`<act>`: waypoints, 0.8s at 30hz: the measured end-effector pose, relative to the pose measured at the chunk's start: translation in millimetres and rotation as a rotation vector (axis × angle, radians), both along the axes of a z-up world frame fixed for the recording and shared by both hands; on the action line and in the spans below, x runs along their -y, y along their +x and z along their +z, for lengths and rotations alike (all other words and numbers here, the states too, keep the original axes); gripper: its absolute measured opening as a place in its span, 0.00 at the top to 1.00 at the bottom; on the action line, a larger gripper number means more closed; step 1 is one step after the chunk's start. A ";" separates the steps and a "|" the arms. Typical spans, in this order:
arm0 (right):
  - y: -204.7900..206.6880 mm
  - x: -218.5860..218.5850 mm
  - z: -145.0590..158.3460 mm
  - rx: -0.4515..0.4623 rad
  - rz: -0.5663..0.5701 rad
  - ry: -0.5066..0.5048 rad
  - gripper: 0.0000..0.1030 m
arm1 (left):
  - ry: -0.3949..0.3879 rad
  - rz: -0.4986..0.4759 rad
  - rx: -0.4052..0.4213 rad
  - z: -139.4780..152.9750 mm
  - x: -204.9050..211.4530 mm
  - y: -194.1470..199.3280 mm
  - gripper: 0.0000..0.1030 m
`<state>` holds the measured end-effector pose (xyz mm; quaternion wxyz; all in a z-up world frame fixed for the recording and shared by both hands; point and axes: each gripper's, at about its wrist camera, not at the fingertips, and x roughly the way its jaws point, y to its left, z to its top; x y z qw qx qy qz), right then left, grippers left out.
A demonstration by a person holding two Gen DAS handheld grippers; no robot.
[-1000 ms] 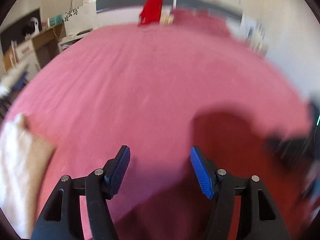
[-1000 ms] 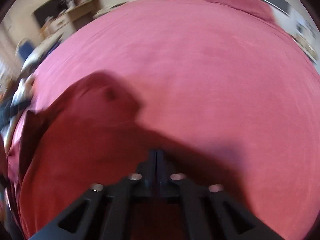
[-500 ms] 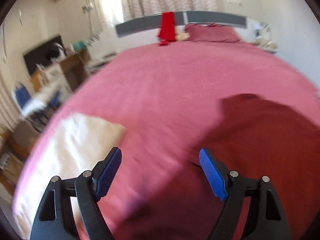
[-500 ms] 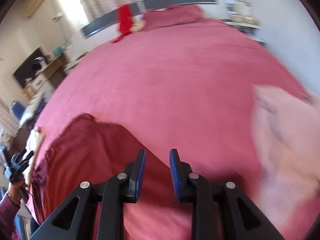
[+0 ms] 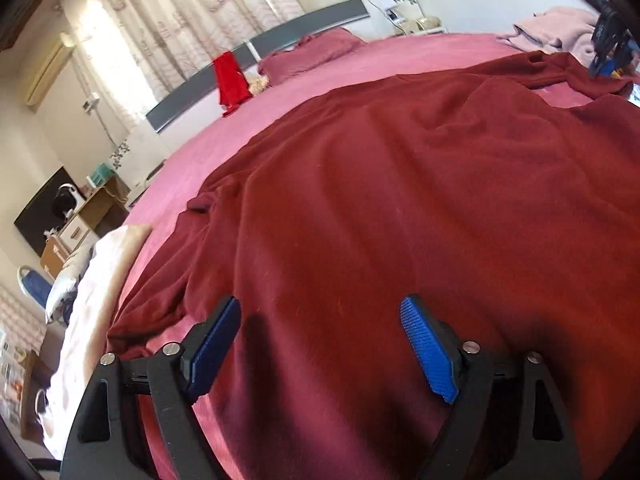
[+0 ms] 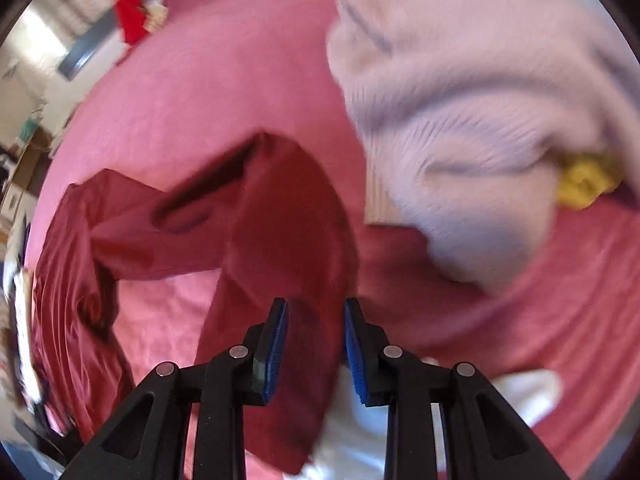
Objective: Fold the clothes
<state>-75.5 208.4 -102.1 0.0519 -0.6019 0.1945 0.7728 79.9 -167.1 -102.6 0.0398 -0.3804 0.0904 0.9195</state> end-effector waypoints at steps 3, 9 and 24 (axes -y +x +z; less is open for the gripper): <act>-10.5 14.2 2.9 -0.020 0.037 0.034 0.94 | -0.024 -0.006 -0.029 -10.5 -1.6 12.1 0.10; -13.2 32.9 82.8 -0.174 0.279 0.381 0.96 | 0.095 0.040 0.013 -25.7 13.0 5.0 0.02; -4.1 -94.1 115.1 -0.176 0.018 0.422 0.83 | 0.103 0.045 0.012 -44.9 17.1 -12.8 0.02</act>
